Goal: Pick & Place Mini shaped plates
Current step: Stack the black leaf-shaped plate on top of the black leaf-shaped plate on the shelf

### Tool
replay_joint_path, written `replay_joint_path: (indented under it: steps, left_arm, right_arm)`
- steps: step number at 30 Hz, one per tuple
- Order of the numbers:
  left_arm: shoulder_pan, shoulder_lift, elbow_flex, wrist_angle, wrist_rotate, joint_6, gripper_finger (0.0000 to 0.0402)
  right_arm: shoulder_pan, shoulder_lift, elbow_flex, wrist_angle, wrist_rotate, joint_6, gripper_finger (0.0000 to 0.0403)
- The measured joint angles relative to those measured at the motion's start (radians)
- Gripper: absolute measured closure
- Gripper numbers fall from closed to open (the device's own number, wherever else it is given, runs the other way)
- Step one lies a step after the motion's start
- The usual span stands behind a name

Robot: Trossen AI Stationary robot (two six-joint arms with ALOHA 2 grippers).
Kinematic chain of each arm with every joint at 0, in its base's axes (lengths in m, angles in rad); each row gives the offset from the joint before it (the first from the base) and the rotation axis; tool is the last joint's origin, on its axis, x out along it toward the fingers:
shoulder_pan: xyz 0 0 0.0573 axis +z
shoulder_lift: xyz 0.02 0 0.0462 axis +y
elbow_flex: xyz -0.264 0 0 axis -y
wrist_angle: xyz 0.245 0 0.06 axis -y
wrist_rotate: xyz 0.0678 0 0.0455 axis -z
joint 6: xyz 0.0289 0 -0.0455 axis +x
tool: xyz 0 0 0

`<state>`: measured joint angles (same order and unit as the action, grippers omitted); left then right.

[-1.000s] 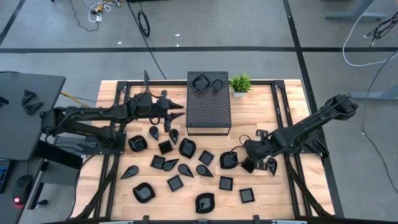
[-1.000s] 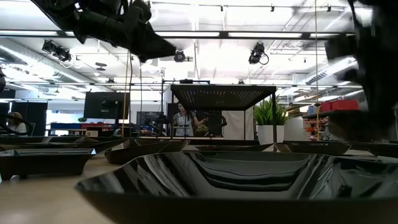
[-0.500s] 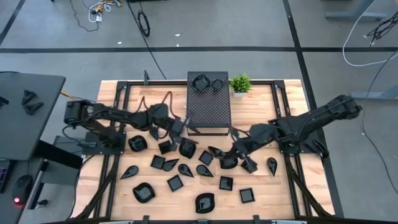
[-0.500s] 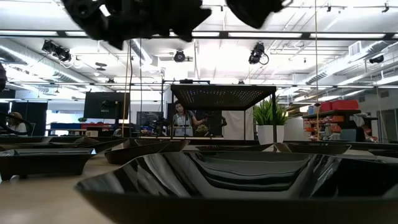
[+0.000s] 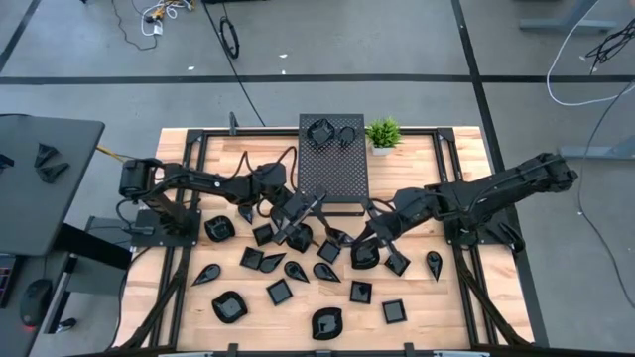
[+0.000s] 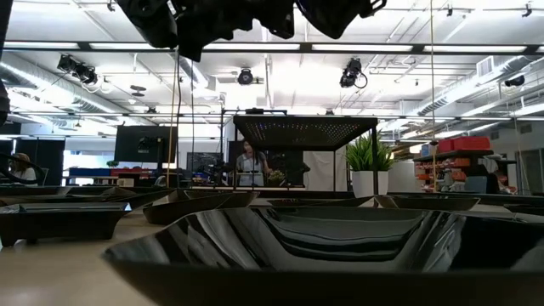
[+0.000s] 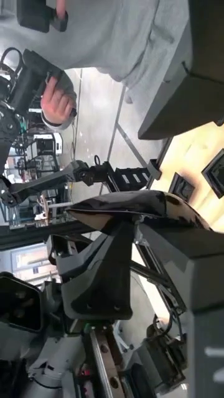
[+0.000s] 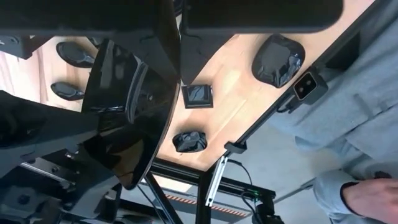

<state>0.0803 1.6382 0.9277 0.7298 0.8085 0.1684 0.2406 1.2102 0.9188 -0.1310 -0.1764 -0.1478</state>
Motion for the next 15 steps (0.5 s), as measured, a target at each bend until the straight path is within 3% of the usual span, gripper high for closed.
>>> replay_joint_path:
  steps: [15]
  left_arm:
    - [0.0,0.0,0.003,0.004,0.008,0.011,0.0363]
  right_arm:
    - [-0.005,0.0,0.0,0.032,0.002,-0.011,0.0386]
